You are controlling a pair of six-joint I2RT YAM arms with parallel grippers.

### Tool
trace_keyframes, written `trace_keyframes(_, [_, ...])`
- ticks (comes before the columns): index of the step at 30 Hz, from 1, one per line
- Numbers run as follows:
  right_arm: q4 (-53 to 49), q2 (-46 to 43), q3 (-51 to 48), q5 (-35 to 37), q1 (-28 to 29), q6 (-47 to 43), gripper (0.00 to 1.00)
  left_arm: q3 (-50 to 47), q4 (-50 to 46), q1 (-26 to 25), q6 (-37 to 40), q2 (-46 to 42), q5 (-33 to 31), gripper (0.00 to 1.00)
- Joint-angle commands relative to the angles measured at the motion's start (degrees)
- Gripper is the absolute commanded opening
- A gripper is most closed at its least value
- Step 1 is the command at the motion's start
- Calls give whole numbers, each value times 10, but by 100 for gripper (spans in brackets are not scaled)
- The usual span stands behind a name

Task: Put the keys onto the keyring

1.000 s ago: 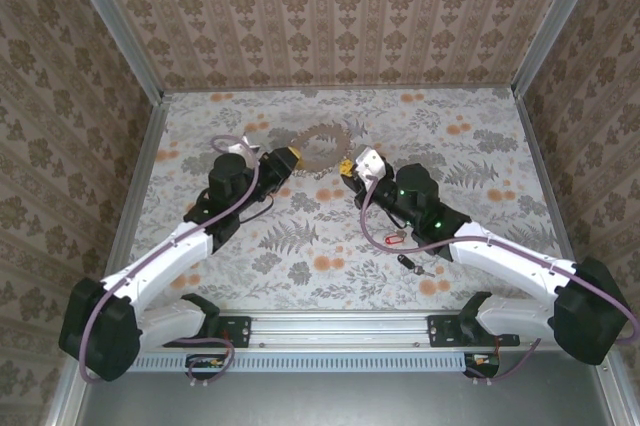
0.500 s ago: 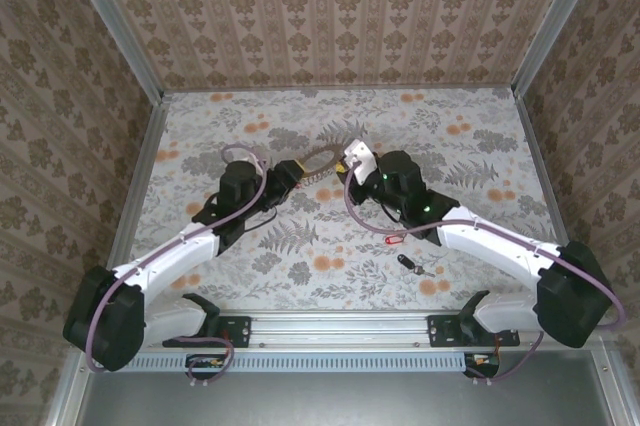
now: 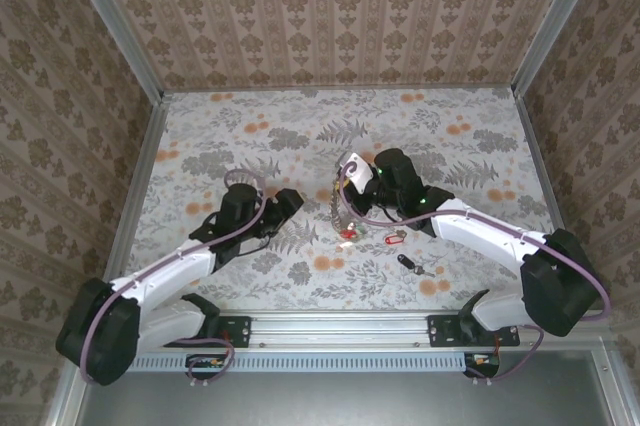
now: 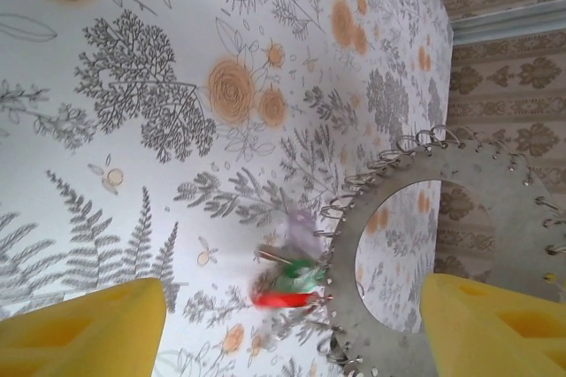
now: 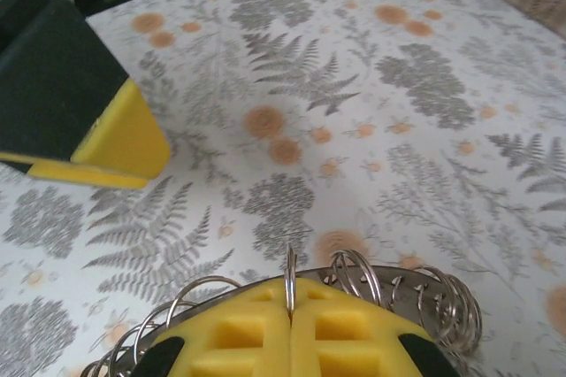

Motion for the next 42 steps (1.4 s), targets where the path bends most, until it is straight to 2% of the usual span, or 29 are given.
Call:
trace_keyframes(1, [17, 1, -6, -98, -6, -47, 0, 2, -41, -4, 87, -67, -7, 76])
trace_keyframes(7, [-8, -20, -5, -166, -7, -118, 0, 15, -48, -5, 367, -156, -11, 70])
trace_keyframes(10, [-24, -28, 0, -197, -7, -159, 0, 3, -17, -5, 509, -183, 32, 66])
trace_keyframes(13, [-80, -15, 29, -203, -7, -200, 0, -3, -7, -4, 631, -193, 72, 60])
trace_keyframes(18, [-111, -18, 51, -212, -6, -241, 0, 13, -5, -3, 771, -163, 137, 58])
trace_keyframes(21, [-111, -22, 54, -185, -1, -268, 0, 32, 1, -2, 791, -120, 171, 55])
trace_keyframes(23, [-149, -3, 86, -152, -6, -229, 0, 45, 8, -2, 806, -81, 208, 46])
trace_keyframes(27, [-294, 92, 203, -301, -43, -108, 0, 54, 39, -3, 816, -33, 254, 42])
trace_keyframes(28, [-342, 118, 238, -310, -43, -102, 0, 55, 42, -3, 817, -32, 255, 42])
trace_keyframes(30, [-411, 177, 311, -267, -53, 4, 0, 49, 53, -6, 818, -32, 237, 42])
trace_keyframes(33, [-525, 272, 400, -356, -83, 74, 0, 36, 51, -9, 816, -50, 195, 38])
trace_keyframes(35, [-565, 304, 434, -369, -84, 93, 0, 25, 47, -10, 808, -72, 175, 38])
trace_keyframes(37, [-528, 290, 418, -366, -82, 116, 0, 12, 40, -11, 804, -96, 160, 37])
trace_keyframes(38, [-506, 271, 402, -334, -76, 108, 0, 9, 33, -12, 804, -114, 157, 37])
trace_keyframes(40, [-432, 205, 341, -269, -52, 50, 0, 8, 10, -13, 809, -144, 154, 37])
trace_keyframes(42, [-314, 121, 248, -216, -28, -13, 0, 7, -9, -14, 814, -179, 141, 35])
